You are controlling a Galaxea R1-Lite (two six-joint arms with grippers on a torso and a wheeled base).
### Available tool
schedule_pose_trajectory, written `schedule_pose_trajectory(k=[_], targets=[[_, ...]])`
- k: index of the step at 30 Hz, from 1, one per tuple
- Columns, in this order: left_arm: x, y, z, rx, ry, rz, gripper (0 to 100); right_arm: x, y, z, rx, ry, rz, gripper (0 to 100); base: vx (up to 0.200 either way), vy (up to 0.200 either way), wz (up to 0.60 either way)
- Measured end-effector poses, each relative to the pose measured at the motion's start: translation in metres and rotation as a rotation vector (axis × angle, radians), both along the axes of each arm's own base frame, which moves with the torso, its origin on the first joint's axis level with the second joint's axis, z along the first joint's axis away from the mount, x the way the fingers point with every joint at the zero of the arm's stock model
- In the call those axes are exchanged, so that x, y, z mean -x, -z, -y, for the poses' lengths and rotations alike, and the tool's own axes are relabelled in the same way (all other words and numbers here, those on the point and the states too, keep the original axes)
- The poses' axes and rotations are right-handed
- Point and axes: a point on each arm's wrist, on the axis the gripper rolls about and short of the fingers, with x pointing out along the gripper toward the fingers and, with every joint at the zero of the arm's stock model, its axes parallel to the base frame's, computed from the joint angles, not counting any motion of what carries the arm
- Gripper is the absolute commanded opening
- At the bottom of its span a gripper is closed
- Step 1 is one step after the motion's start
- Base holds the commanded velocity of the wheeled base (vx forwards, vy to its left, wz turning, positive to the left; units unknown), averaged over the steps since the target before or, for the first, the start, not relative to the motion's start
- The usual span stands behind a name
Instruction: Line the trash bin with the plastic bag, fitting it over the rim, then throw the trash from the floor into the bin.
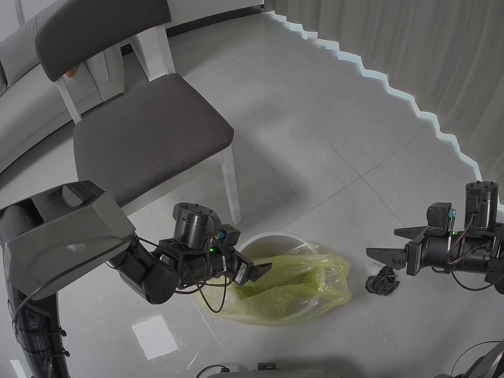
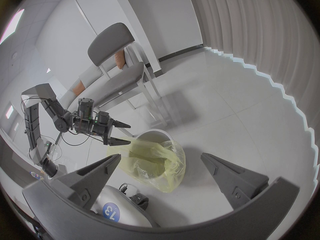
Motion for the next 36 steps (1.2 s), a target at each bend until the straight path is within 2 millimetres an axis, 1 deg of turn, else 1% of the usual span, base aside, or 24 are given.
schedule_pose_trajectory(k=[5,12,20,30,31,36], targets=[[-0.003,0.011,0.009,-0.021,0.013,-0.010,100,0.003,0.000,0.002,-0.007,-0.007,0.000,100,0.000,0.000,0.00],[-0.009,0.026,0.010,-0.046,0.012,-0.025,100,0.006,0.002,0.003,-0.008,-0.013,-0.006,100,0.000,0.000,0.00],[-0.010,0.036,0.012,-0.077,0.016,-0.029,100,0.008,0.002,0.003,-0.017,-0.027,-0.001,100,0.000,0.000,0.00],[-0.007,0.045,0.016,-0.129,0.017,-0.040,100,0.011,0.006,0.004,-0.025,-0.040,0.002,100,0.000,0.000,0.00],[-0.006,0.046,0.016,-0.131,0.018,-0.041,0,0.011,0.006,0.004,-0.026,-0.040,0.002,100,0.000,0.000,0.00],[-0.007,0.047,0.018,-0.136,0.014,-0.040,0,0.011,0.007,0.005,-0.026,-0.041,-0.001,100,0.000,0.000,0.00]])
